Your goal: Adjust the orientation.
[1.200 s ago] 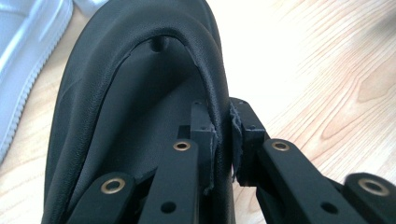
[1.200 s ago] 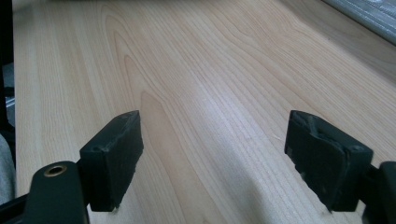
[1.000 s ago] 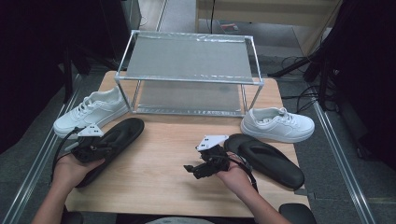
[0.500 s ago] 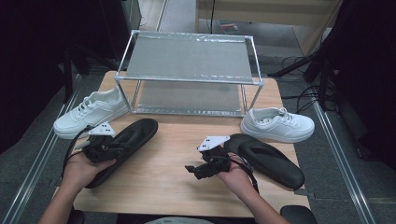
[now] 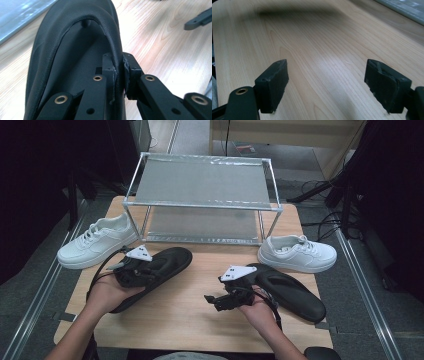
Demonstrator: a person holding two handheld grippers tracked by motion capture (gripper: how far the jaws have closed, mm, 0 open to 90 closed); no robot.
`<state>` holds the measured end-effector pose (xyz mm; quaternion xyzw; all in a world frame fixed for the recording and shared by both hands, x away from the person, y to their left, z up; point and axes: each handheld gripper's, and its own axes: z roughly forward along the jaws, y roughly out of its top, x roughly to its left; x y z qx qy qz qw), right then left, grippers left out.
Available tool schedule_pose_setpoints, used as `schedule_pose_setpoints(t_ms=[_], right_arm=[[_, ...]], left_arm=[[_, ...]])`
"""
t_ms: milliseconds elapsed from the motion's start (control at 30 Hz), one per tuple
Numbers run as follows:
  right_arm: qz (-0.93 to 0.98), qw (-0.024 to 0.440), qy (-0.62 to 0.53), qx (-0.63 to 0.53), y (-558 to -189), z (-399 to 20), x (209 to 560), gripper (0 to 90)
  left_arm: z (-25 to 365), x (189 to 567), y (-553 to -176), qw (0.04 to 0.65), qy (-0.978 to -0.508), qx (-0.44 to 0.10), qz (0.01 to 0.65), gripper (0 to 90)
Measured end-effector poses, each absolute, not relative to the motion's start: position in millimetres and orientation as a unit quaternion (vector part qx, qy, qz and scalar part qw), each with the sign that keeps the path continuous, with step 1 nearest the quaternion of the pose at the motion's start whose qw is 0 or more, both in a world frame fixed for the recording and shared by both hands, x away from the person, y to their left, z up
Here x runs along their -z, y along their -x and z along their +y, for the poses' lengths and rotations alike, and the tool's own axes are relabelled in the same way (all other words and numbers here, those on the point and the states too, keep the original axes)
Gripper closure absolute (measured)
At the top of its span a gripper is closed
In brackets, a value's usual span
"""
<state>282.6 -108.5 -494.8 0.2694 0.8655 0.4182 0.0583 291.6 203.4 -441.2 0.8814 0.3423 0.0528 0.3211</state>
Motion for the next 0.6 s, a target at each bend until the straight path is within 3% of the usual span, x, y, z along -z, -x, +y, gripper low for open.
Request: schedule_pose_setpoints(t_ms=[300, 600], right_arm=[[0.850, 0.064, -0.296, -0.432, -282.6, -124.3, 491.2, 20.2], [0.843, 0.068, -0.310, -0.435, -280.0, -131.8, 490.4, 20.2]], left_arm=[[155.0, 446.7, -314.7, 0.308, -0.896, -0.032, 0.318, 81.9], [115.6, 459.3, -314.7, 0.315, -0.903, -0.027, 0.291, 81.7]])
